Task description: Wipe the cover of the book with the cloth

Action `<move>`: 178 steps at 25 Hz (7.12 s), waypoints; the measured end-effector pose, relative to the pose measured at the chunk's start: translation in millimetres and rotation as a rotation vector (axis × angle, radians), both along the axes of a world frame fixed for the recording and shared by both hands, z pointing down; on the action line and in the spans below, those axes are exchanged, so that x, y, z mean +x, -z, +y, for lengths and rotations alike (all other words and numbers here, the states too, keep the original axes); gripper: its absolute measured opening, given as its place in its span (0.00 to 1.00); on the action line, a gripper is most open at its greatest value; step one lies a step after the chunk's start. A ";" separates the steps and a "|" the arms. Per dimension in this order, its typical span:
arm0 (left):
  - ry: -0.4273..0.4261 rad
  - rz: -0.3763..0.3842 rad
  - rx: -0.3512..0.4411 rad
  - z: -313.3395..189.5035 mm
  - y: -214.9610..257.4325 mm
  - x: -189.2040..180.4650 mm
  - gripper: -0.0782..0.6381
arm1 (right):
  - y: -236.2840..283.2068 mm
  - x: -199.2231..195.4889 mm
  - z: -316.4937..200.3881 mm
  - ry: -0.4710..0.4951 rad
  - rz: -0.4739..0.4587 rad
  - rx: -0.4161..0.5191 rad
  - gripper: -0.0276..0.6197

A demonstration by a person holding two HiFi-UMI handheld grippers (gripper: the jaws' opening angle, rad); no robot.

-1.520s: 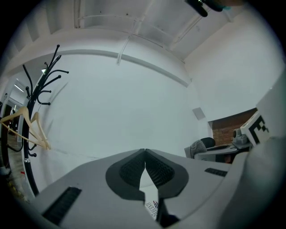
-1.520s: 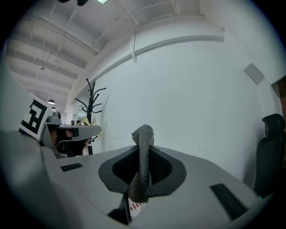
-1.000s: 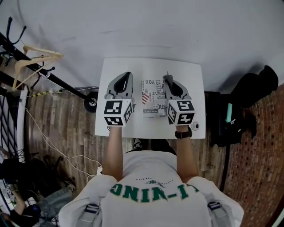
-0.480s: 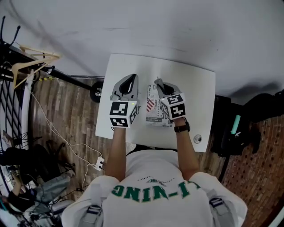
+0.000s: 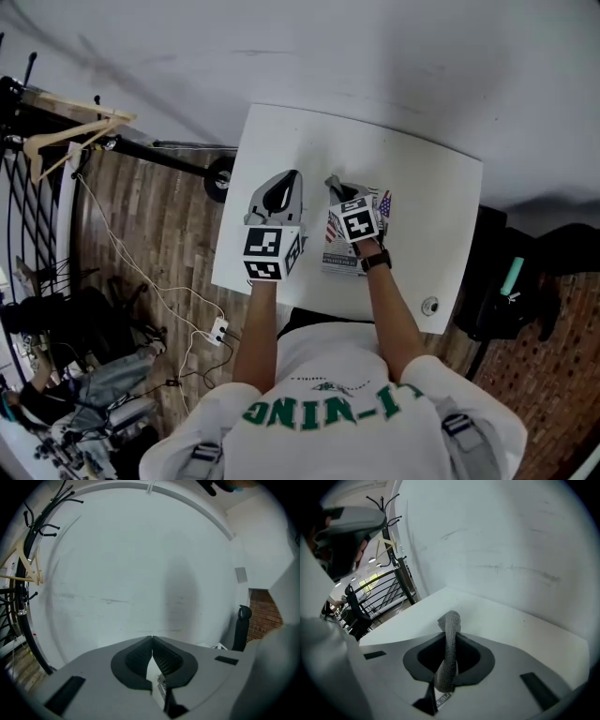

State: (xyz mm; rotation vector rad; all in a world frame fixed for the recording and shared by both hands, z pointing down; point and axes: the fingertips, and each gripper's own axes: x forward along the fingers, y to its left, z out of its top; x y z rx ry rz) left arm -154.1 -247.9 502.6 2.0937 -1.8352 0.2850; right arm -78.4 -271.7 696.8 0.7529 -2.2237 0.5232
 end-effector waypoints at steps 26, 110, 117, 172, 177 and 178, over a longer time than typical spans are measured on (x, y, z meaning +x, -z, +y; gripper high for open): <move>-0.122 -0.006 -0.015 -20.5 -7.9 52.9 0.13 | -36.4 133.1 -34.4 -0.213 0.288 0.069 0.12; -0.242 -0.044 0.026 27.9 20.1 70.0 0.13 | -24.2 82.5 33.9 -0.460 -0.172 -0.287 0.12; -0.181 -0.037 0.004 45.6 8.9 45.4 0.13 | -37.2 9.5 69.8 -0.343 -0.255 -0.408 0.12; -0.260 -0.030 -0.023 46.3 -10.7 95.0 0.13 | -39.7 166.2 69.7 -0.547 -0.138 -0.390 0.11; -0.268 -0.027 -0.026 47.2 -12.7 99.4 0.13 | -40.5 189.9 67.0 -0.609 -0.130 -0.386 0.12; -0.265 -0.027 -0.027 48.0 -13.4 98.1 0.13 | -41.1 190.9 66.9 -0.614 -0.127 -0.383 0.12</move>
